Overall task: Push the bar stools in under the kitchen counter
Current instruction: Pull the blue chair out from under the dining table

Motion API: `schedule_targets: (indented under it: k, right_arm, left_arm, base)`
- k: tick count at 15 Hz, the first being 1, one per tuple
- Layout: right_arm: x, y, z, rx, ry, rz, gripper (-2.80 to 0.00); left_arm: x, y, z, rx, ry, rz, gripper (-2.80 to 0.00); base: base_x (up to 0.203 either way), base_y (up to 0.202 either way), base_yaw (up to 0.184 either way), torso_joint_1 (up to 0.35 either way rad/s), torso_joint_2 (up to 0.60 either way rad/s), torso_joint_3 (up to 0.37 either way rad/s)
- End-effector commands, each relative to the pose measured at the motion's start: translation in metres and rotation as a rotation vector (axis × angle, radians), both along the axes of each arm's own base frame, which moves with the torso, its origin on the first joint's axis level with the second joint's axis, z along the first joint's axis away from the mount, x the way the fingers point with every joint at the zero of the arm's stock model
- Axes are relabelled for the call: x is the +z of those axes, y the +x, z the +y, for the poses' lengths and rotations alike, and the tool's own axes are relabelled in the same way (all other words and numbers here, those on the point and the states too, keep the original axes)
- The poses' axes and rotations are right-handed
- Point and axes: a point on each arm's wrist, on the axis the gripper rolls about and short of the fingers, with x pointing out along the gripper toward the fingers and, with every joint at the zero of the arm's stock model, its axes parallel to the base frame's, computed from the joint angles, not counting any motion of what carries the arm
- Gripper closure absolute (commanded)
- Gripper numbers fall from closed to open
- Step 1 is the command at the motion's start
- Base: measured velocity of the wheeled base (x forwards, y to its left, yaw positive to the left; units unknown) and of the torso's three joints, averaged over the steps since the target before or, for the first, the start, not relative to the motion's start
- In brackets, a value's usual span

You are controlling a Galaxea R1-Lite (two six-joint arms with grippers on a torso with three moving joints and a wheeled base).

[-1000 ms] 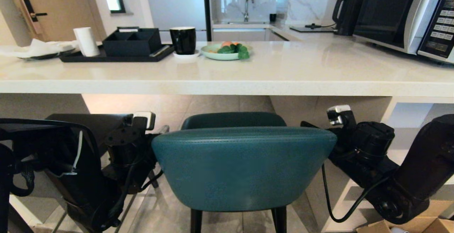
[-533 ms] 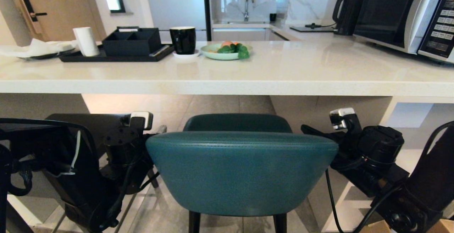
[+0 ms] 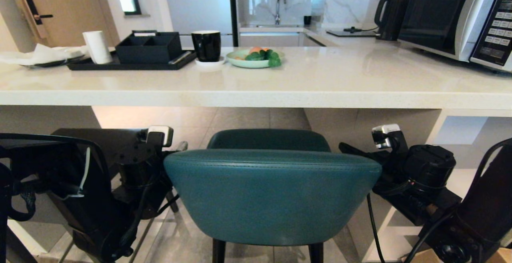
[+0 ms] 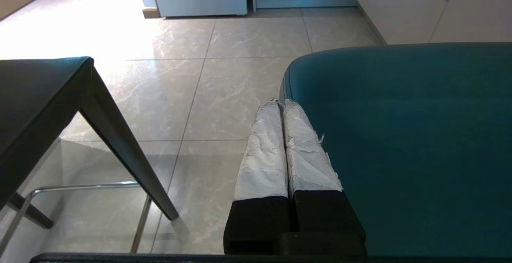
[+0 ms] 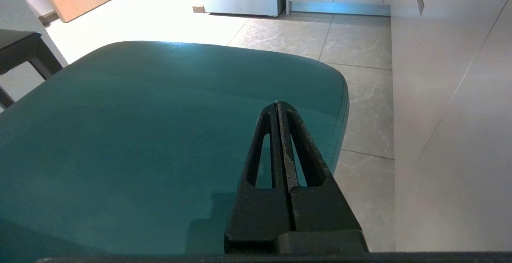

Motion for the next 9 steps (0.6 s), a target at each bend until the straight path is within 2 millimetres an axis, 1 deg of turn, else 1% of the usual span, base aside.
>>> schedule_targets:
  k: [1, 7, 8, 9]
  right_arm:
    - [-0.0024, 0.0011, 0.0003, -0.001, -0.002, 0.006, 0.00]
    - [-0.0059, 0.0024, 0.0008, -0.001, -0.006, 0.015, 0.00]
    - [-0.0064, 0.0025, 0.0008, -0.001, -0.007, 0.017, 0.00]
    - [-0.0064, 0.0026, 0.0008, -0.002, -0.007, 0.017, 0.00]
  left_arm:
    - [0.0003, -0.0004, -0.0025, -0.004, -0.007, -0.007, 0.00]
    - [-0.0042, 0.0006, -0.0020, -0.001, 0.005, 0.006, 0.00]
    - [-0.0063, 0.0007, -0.0020, 0.001, 0.007, 0.012, 0.00]
    - [-0.0061, 0.0012, -0.0017, 0.001, 0.007, 0.011, 0.00]
  base:
    - [0.000, 0.000, 0.000, 0.000, 0.00, 0.000]
    - [0.000, 0.000, 0.000, 0.000, 0.00, 0.000]
    - [-0.059, 0.000, -0.001, 0.001, 0.00, 0.001]
    - [-0.151, 0.000, -0.003, 0.009, 0.00, -0.002]
